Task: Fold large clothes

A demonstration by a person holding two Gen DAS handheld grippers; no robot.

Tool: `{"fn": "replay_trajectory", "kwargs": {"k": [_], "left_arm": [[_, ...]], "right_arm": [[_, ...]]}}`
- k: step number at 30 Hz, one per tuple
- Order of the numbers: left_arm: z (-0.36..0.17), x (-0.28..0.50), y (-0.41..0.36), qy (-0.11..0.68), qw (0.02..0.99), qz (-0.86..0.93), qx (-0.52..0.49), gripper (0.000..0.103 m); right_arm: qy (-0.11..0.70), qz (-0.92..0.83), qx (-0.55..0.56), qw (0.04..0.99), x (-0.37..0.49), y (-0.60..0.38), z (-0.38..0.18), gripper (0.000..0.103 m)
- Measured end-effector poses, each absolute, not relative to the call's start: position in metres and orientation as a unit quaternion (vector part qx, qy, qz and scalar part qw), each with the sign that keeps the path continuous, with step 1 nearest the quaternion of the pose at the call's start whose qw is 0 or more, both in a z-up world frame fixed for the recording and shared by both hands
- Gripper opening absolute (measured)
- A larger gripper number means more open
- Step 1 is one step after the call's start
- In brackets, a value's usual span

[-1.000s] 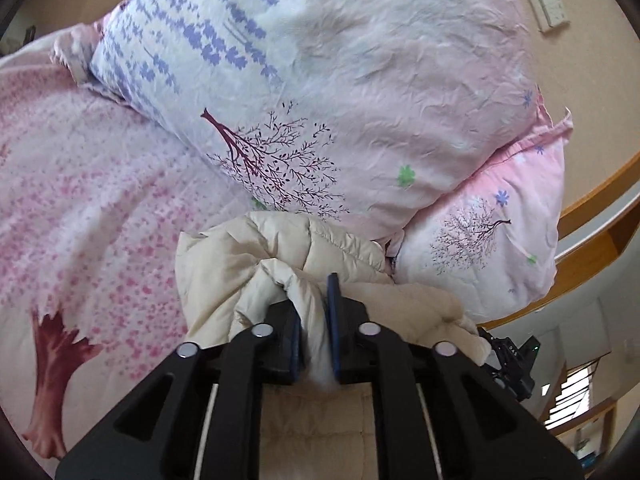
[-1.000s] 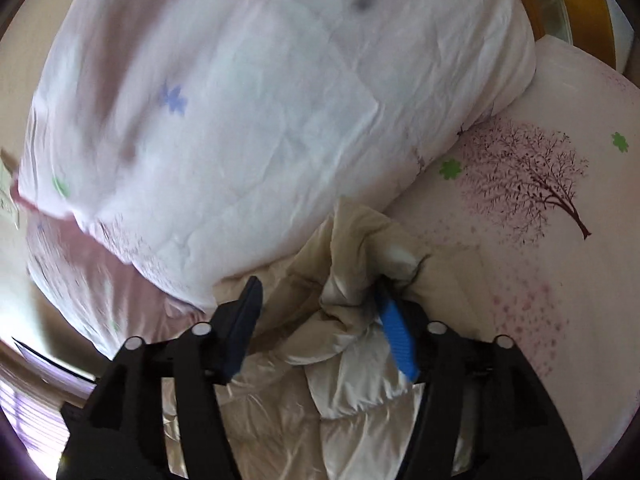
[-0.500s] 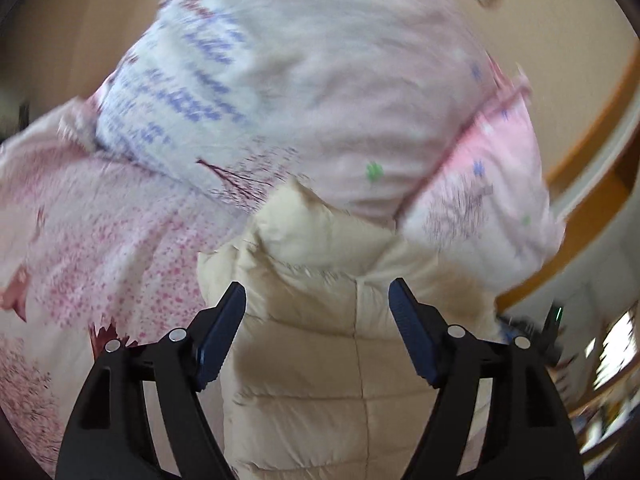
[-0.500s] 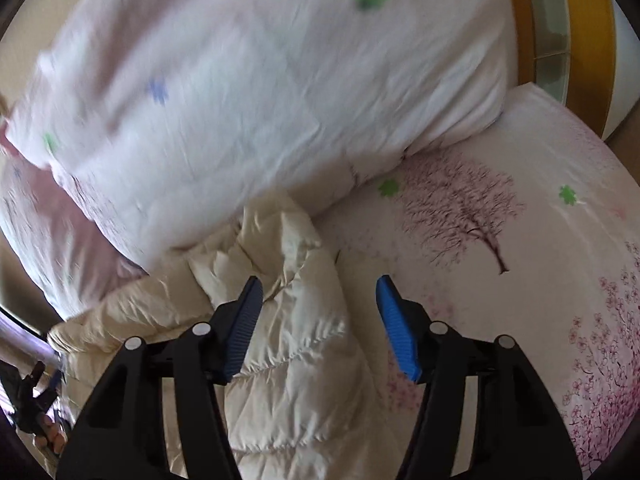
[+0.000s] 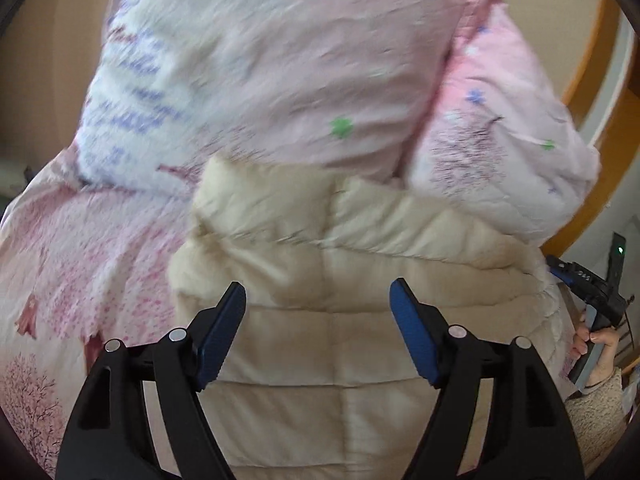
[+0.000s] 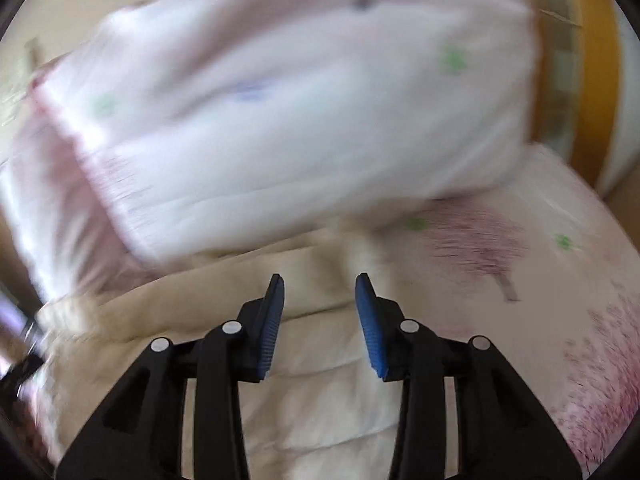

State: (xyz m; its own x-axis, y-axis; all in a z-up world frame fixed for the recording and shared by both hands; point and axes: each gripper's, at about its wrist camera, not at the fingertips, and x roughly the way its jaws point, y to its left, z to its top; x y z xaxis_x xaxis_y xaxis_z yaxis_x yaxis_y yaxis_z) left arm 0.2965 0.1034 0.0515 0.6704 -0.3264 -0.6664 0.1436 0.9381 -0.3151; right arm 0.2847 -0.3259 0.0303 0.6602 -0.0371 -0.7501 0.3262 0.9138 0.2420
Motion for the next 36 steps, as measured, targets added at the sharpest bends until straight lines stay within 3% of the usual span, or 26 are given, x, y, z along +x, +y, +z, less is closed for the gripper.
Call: {"fn": "replay_trajectory", "kwargs": {"k": [9, 16, 21, 25, 29, 36], "left_arm": [[0.023, 0.340, 0.089, 0.421, 0.895, -0.080, -0.122, 0.080], [0.000, 0.349, 0.096, 0.424, 0.896, -0.034, -0.123, 0.080], [0.005, 0.338, 0.107, 0.428, 0.888, -0.053, -0.161, 0.080], [0.018, 0.314, 0.112, 0.410, 0.901, -0.065, -0.129, 0.083], [0.007, 0.317, 0.119, 0.430, 0.894, -0.043, -0.120, 0.083], [-0.012, 0.330, 0.115, 0.441, 0.889, -0.019, -0.118, 0.085]], "right_arm": [[0.503, -0.132, 0.182, 0.835, 0.340, -0.319, -0.032, 0.034], [0.528, -0.152, 0.166, 0.819, 0.354, -0.318, -0.051, 0.034], [0.499, -0.138, 0.174, 0.838, 0.325, -0.305, -0.029, 0.034], [0.455, -0.137, 0.157, 0.865, 0.268, -0.304, -0.003, 0.035], [0.473, -0.151, 0.164, 0.852, 0.237, -0.312, -0.012, 0.032], [0.495, -0.150, 0.168, 0.839, 0.255, -0.323, -0.044, 0.032]]}}
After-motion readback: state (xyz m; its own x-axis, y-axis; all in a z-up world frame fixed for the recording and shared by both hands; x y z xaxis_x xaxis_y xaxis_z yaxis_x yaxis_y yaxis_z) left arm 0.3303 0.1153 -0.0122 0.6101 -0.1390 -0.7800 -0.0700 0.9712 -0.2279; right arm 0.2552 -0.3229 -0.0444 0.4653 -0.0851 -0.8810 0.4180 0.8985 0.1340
